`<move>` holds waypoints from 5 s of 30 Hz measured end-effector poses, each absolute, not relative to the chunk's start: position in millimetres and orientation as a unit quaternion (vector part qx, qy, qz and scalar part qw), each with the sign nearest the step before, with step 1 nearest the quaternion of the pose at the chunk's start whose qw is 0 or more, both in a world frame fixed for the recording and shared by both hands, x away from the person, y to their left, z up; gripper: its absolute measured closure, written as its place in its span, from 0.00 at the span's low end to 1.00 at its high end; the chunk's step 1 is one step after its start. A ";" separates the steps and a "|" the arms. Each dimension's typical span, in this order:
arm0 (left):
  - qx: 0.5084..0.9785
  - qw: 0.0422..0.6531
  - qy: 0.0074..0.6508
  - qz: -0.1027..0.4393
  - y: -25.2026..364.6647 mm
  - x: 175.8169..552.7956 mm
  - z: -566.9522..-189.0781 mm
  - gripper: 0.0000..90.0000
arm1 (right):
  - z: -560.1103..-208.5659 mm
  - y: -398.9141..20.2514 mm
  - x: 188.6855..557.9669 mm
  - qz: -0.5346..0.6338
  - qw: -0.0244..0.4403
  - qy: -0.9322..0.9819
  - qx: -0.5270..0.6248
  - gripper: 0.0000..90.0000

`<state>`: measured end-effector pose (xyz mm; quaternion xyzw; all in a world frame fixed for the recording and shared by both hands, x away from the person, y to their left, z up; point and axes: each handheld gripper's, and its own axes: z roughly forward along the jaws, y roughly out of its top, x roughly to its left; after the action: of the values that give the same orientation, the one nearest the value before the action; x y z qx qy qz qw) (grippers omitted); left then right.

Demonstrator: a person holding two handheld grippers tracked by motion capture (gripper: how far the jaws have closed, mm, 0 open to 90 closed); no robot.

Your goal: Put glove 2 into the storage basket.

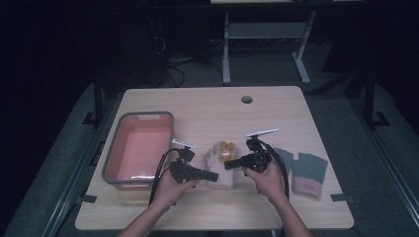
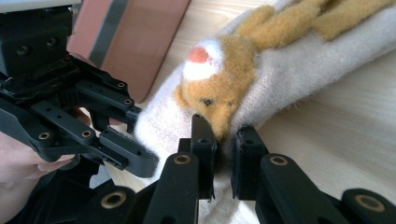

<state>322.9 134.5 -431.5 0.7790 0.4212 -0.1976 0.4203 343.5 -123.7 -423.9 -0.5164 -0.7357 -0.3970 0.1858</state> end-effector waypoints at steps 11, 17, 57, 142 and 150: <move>0.784 0.431 0.412 -0.176 141.8 325.2 -405.4 0.80 | -403.4 -118.5 346.8 -0.414 0.179 -0.737 -0.504 0.91; 0.782 0.437 0.411 -0.170 146.0 326.8 -395.7 0.80 | -394.9 -116.1 348.8 -0.423 0.178 -0.734 -0.501 0.91; 0.775 0.465 0.408 -0.130 210.3 342.4 -320.3 0.80 | -317.3 -55.7 379.5 -0.458 0.159 -0.753 -0.444 0.91; 0.735 0.421 0.516 -0.125 358.4 347.6 -344.4 0.80 | -357.7 106.3 433.6 -0.419 0.261 -0.773 -0.399 0.91; 0.735 0.399 0.531 -0.135 357.9 348.3 -361.1 0.80 | -379.7 110.9 433.3 -0.404 0.268 -0.774 -0.407 0.91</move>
<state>348.3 357.9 -361.1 0.7351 0.5312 -0.1355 0.3989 433.3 110.9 -379.7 -0.4070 -0.7741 -0.4040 0.2681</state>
